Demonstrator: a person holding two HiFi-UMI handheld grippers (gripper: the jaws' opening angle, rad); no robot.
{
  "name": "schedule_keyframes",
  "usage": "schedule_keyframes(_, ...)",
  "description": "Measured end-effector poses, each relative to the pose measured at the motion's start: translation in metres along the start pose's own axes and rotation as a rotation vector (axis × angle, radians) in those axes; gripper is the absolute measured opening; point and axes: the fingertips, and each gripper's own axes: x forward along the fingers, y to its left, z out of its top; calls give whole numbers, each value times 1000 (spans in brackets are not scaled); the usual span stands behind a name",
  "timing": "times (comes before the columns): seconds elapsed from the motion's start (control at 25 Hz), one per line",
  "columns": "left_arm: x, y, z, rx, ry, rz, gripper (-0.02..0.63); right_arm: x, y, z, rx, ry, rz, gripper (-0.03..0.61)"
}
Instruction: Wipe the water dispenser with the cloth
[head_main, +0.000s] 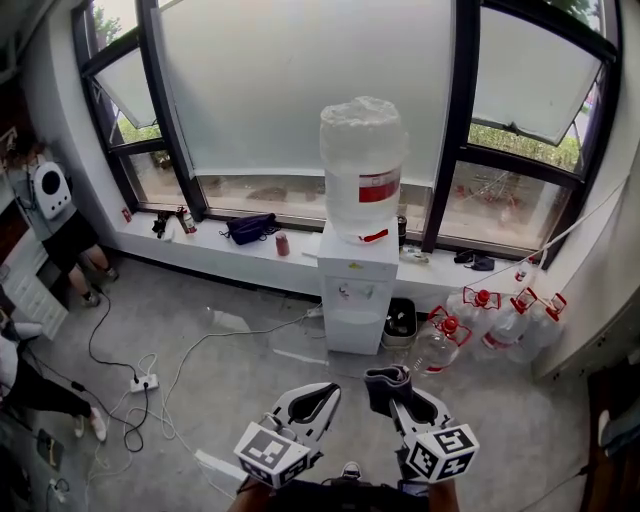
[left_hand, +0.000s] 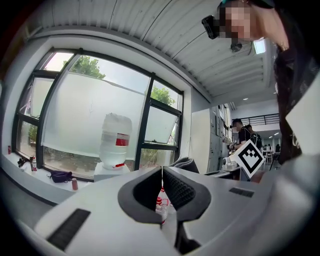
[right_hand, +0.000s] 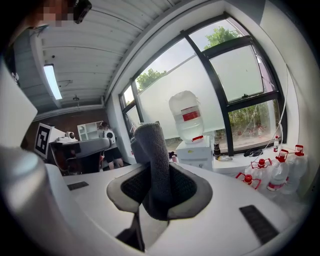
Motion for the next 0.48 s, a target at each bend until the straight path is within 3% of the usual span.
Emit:
schedule_keyframes(0.16,16,-3,-6,17,-30,-12,20,6,-13,0,4,16,32,106)
schedule_keyframes(0.48,26,13,-10,5,21,55,20,31,-25,-10,53,52,77,107)
